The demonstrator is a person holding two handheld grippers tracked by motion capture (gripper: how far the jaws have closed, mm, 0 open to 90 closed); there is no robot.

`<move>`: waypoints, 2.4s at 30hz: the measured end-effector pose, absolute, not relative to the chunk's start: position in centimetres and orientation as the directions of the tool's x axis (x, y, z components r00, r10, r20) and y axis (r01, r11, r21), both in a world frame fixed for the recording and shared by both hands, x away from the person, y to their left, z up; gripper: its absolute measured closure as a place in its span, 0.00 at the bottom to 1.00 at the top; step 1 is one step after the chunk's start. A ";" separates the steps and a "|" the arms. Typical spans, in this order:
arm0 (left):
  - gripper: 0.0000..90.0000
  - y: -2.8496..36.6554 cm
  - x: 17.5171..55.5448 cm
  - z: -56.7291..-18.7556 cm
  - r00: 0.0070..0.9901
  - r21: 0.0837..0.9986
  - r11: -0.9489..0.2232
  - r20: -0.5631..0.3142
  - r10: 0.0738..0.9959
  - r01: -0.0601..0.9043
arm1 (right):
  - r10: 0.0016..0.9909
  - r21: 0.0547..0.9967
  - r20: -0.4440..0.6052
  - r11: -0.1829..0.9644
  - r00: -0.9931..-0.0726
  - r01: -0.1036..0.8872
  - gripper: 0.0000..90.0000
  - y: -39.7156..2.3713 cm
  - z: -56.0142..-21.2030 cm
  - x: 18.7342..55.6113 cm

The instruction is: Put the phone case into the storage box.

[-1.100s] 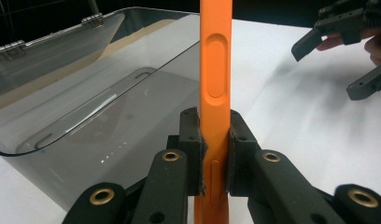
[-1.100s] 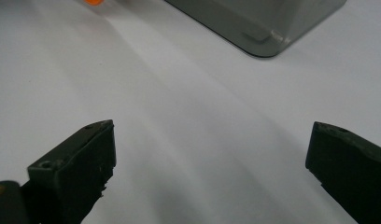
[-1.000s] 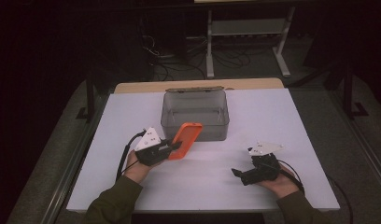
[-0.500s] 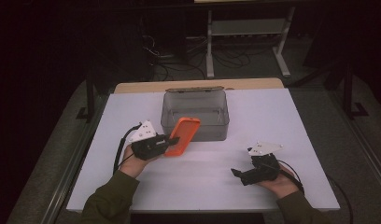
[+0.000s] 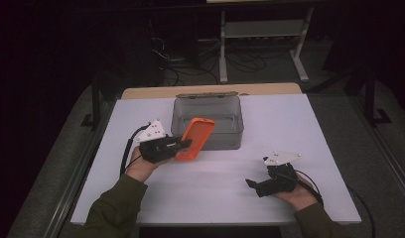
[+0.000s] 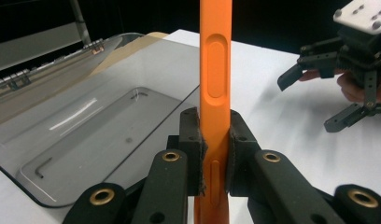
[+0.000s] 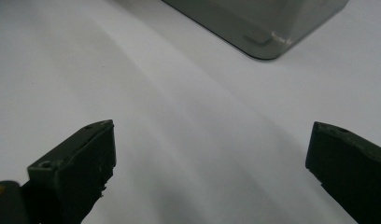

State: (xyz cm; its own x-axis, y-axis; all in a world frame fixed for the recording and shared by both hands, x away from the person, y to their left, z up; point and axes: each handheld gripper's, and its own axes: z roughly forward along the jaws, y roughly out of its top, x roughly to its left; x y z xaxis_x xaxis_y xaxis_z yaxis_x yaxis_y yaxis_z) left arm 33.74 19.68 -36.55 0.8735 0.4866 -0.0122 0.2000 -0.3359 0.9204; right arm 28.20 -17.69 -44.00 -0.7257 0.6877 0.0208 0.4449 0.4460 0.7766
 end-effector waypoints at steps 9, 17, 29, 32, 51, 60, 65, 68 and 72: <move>0.89 19.6 34.7 -35.5 0.883 0.918 -0.340 -0.026 0.469 0.207 | 0.687 0.777 0.024 0.444 -0.726 0.446 0.01 -17.7 -43.9 28.2; 0.89 19.2 35.5 -34.6 0.890 0.917 -0.340 -0.032 0.454 0.207 | 0.685 0.777 0.023 0.447 -0.728 0.444 0.01 -17.7 -44.0 28.2; 0.89 19.0 37.0 -32.7 0.893 0.924 -0.329 -0.029 0.449 0.196 | 0.687 0.779 0.026 0.441 -0.726 0.446 0.01 -17.7 -43.9 28.2; 0.89 19.0 37.6 -32.3 0.891 0.926 -0.323 -0.031 0.453 0.196 | 0.687 0.778 0.027 0.442 -0.726 0.447 0.01 -17.7 -43.9 28.2; 0.89 19.1 40.9 -31.5 0.864 0.924 -0.307 -0.046 0.501 0.226 | 0.694 0.783 0.028 0.433 -0.720 0.447 0.01 -17.9 -43.9 28.2; 0.89 19.0 42.6 -31.5 0.843 0.905 -0.336 -0.043 0.536 0.261 | 0.695 0.783 0.030 0.430 -0.718 0.449 0.01 -17.9 -43.9 28.2; 0.89 18.9 43.3 -31.4 0.832 0.888 -0.355 -0.053 0.552 0.291 | 0.694 0.785 0.029 0.430 -0.719 0.447 0.01 -18.0 -43.9 28.2; 0.89 18.6 43.6 -31.4 0.826 0.873 -0.376 -0.052 0.562 0.310 | 0.694 0.785 0.029 0.429 -0.719 0.447 0.01 -18.0 -43.9 28.2; 0.89 18.4 44.0 -31.3 0.824 0.856 -0.401 -0.049 0.565 0.326 | 0.694 0.786 0.028 0.430 -0.720 0.445 0.01 -18.0 -43.9 28.2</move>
State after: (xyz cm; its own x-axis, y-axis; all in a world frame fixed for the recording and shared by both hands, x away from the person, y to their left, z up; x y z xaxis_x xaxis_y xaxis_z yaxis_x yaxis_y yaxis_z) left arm 43.96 18.39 -31.32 0.8239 0.5646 -0.0493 0.3261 -0.4010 0.8560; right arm 28.19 -18.00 -43.90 -0.7198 0.6937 0.0275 0.4446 0.4302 0.7857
